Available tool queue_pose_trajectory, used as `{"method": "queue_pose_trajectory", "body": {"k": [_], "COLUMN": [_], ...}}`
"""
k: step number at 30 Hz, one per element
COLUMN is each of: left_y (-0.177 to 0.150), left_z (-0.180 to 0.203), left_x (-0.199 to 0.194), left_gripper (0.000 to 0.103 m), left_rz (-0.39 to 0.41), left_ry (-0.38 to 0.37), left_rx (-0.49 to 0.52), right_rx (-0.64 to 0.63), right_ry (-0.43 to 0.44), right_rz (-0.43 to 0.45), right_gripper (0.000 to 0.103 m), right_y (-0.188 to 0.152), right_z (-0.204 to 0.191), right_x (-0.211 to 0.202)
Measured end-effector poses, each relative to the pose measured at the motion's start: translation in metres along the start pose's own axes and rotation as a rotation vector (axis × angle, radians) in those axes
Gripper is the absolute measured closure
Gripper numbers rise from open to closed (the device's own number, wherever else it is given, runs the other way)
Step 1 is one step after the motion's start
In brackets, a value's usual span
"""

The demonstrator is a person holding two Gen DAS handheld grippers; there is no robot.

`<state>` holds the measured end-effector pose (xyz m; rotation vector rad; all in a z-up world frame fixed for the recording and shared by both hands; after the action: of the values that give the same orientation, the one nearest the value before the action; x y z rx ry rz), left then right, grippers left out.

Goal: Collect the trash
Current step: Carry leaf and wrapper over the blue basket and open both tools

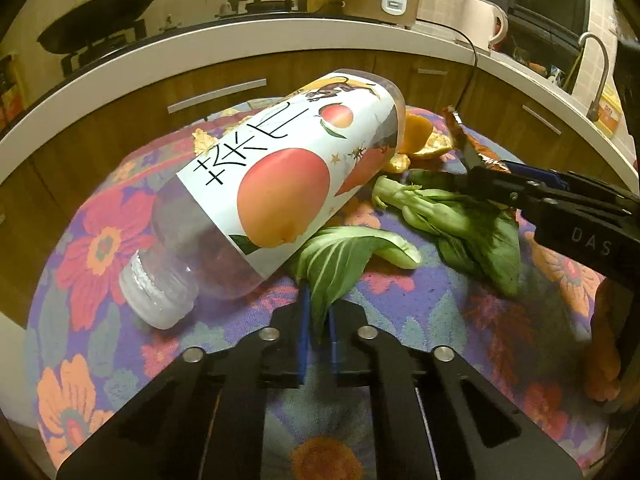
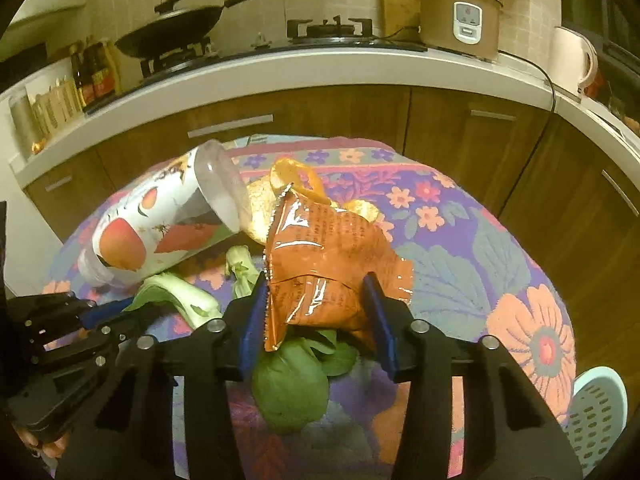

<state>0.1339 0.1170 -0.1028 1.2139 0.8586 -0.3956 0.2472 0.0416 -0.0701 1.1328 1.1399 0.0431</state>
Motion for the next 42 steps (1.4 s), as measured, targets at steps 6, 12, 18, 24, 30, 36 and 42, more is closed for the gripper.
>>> {"method": "queue_pose_trajectory", "body": {"k": [6,12,18,24,30,36,42], "left_y": [-0.001,0.003,0.014,0.032,0.040,0.029,0.010], "left_z": [0.014,0.041,0.076,0.127,0.195,0.271,0.325], "left_x": [-0.014,-0.031,-0.046,-0.064,-0.065,-0.051,-0.031], "left_gripper": [0.100,0.100,0.100,0.100,0.100,0.100,0.100], "left_rz": [0.026,0.056,0.085,0.113,0.108,0.058,-0.005], "left_ry": [-0.072,-0.149,-0.225,-0.287,-0.345,-0.428,-0.468], "left_rx": [0.020,0.051,0.099,0.189,0.288,0.392,0.454], "right_rx": [0.041,0.065,0.081,0.101,0.153,0.296,0.442], "right_ry": [0.001,-0.008,-0.026,-0.091,-0.170,-0.282,-0.342], "right_rz": [0.044,0.087,0.136,0.188,0.204,0.220,0.157], "right_gripper": [0.073,0.075,0.075,0.075,0.075,0.075,0.075], "right_y": [0.000,-0.004,-0.012,-0.030,-0.061,-0.110,-0.164], "right_z": [0.011,0.026,0.046,0.081,0.128,0.193,0.250], "right_x": [-0.018,-0.046,-0.083,-0.125,-0.163,-0.202,-0.208]}}
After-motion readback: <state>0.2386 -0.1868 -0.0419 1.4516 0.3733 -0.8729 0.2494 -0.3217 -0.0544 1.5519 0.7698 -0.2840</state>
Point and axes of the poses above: each gripper's, at about its wrist camera, not at the fingertips, and x roughly the way its jaws point, z to its right, y to its top, the point moved 10 cm from there along x, roughly the way its jaws point, and after that the axes turned 3 degrees about -y, right-handed, at the moved point
